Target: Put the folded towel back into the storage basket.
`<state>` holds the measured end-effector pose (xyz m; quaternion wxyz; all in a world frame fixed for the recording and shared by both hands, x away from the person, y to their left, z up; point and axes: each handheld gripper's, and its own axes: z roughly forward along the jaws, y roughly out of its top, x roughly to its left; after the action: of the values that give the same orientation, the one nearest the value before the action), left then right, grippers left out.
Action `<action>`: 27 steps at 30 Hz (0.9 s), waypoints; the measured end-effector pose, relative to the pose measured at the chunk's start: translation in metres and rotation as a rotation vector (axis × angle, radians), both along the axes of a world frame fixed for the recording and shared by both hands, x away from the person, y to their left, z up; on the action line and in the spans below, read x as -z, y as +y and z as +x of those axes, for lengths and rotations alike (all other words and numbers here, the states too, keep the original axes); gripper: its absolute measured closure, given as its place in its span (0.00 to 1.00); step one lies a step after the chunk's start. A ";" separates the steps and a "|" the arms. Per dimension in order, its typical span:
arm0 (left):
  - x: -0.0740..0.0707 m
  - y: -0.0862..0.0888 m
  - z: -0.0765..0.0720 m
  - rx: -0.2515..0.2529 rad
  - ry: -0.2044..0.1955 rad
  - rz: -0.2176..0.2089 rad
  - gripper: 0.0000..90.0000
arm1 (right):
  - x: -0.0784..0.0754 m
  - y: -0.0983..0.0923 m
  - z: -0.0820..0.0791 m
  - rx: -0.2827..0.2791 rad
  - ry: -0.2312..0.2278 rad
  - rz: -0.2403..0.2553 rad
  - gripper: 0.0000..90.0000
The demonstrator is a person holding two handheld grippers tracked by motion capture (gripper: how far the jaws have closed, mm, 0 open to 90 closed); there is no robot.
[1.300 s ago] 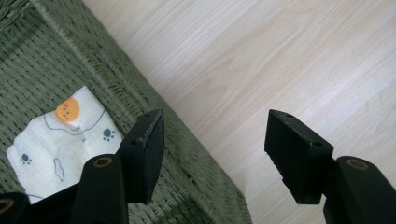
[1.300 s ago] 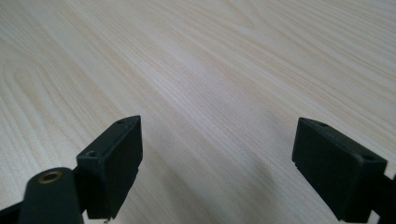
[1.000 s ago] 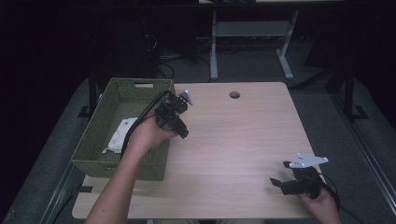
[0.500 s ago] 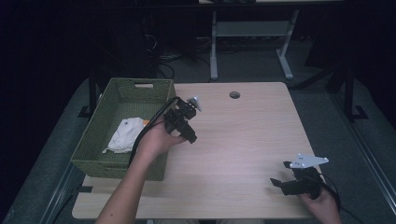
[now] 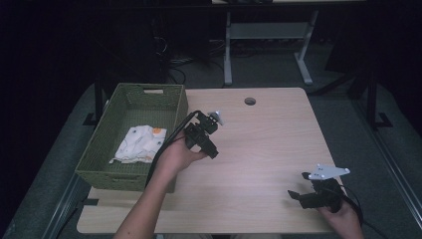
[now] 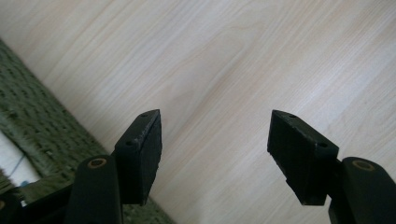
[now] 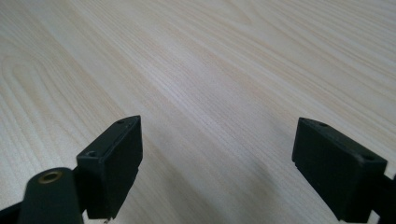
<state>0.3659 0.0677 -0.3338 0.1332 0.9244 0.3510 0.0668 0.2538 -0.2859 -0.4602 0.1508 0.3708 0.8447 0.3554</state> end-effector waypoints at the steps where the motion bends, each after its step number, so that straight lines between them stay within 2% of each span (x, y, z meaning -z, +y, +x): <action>1: 0.002 -0.001 -0.001 0.001 0.003 0.003 0.39 | 0.000 0.000 0.000 0.000 0.002 0.002 0.18; 7: 0.011 -0.007 -0.005 0.013 0.017 0.006 0.39 | 0.000 0.001 0.000 -0.002 0.000 -0.007 0.18; 15: 0.018 -0.015 -0.011 0.013 0.007 0.002 0.38 | 0.000 0.001 0.000 -0.002 -0.002 -0.005 0.18; 27: 0.030 -0.020 -0.017 0.016 0.021 -0.006 0.38 | 0.001 0.001 0.000 0.001 0.003 -0.010 0.18</action>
<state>0.3487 0.0475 -0.3639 0.1329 0.9275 0.3451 0.0552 0.2539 -0.2851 -0.4611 0.1518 0.3711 0.8464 0.3505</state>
